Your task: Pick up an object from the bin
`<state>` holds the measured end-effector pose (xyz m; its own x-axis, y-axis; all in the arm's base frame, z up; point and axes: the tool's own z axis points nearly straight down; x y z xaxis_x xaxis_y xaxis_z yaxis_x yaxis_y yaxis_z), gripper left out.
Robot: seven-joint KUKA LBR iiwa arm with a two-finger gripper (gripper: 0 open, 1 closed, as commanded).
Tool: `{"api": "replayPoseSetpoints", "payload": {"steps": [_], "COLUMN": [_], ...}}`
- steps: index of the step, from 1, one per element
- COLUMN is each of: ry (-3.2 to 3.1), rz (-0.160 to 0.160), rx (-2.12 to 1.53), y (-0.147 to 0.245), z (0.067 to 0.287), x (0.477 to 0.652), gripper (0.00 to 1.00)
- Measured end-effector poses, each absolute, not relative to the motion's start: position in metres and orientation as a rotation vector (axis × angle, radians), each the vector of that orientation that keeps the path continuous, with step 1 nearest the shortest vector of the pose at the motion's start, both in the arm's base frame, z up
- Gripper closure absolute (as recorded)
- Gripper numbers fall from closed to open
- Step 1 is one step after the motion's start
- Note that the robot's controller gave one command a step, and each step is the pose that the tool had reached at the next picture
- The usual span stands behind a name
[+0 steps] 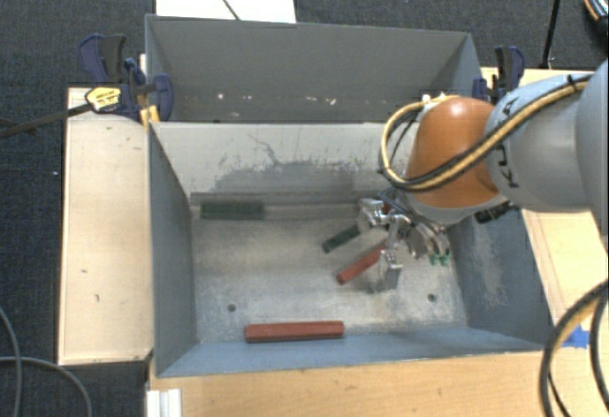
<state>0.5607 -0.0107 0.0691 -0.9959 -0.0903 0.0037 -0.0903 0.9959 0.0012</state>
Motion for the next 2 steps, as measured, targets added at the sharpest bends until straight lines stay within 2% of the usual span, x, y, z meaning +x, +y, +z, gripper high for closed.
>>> {"api": "replayPoseSetpoints", "payload": {"steps": [1,2], "ry": [-3.145,-3.141], "rz": [0.000,0.000], "rx": [0.142,0.143], "y": [-0.0111,-0.0111], "z": [0.0748,0.0731], "x": [0.5638,0.5624], "gripper": [1.00,0.00]}}
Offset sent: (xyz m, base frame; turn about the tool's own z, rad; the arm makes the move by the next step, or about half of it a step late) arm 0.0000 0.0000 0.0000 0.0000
